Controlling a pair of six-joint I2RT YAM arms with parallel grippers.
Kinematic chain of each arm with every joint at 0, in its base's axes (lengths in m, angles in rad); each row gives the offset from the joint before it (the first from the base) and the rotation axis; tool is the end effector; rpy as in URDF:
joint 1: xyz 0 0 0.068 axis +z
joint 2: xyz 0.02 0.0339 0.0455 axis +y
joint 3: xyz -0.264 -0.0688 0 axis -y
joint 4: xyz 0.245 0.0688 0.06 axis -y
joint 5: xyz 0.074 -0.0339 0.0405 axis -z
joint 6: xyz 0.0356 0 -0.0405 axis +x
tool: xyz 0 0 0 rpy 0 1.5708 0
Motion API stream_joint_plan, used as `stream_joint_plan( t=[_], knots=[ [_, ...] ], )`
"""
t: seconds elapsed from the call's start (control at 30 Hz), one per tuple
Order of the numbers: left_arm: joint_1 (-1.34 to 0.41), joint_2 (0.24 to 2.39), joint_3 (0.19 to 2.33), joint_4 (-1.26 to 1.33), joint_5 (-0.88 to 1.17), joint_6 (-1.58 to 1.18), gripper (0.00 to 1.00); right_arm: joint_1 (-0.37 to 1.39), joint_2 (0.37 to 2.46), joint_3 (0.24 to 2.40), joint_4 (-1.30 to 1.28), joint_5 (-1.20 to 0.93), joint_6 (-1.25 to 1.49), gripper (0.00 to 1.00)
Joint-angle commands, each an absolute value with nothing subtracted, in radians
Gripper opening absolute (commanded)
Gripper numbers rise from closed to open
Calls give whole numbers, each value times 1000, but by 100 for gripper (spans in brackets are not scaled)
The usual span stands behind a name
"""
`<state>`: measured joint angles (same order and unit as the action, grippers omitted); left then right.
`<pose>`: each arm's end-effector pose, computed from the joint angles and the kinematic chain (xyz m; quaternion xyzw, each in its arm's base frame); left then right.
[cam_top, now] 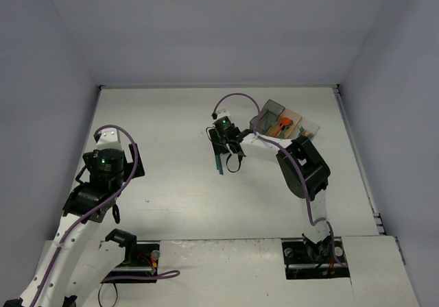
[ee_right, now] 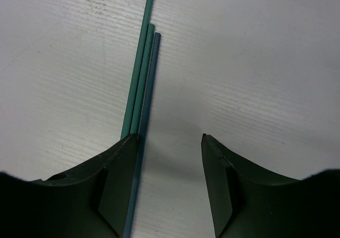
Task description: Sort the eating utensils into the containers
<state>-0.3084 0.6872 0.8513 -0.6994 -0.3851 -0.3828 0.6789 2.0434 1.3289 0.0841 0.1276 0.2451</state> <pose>0.1373 -0.0297 0.3256 -0.1264 0.8488 -0.0081 0.5134 0.3553 0.2808 0.1689 -0.1633 0.8750 0.1507 0.4301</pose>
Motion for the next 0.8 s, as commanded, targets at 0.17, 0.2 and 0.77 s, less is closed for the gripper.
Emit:
stream_joint_plan(
  t=[0.17, 0.2, 0.77],
  knots=[
    [-314, 704, 862, -662, -393, -387, 97, 669, 2040, 1331, 115, 170, 254, 43],
    [-314, 704, 862, -661, -393, -387, 97, 669, 2036, 1324, 115, 172, 252, 42],
    [-314, 718, 864, -660, -387, -385, 97, 696, 1872, 1135, 99, 160, 292, 24]
  ],
)
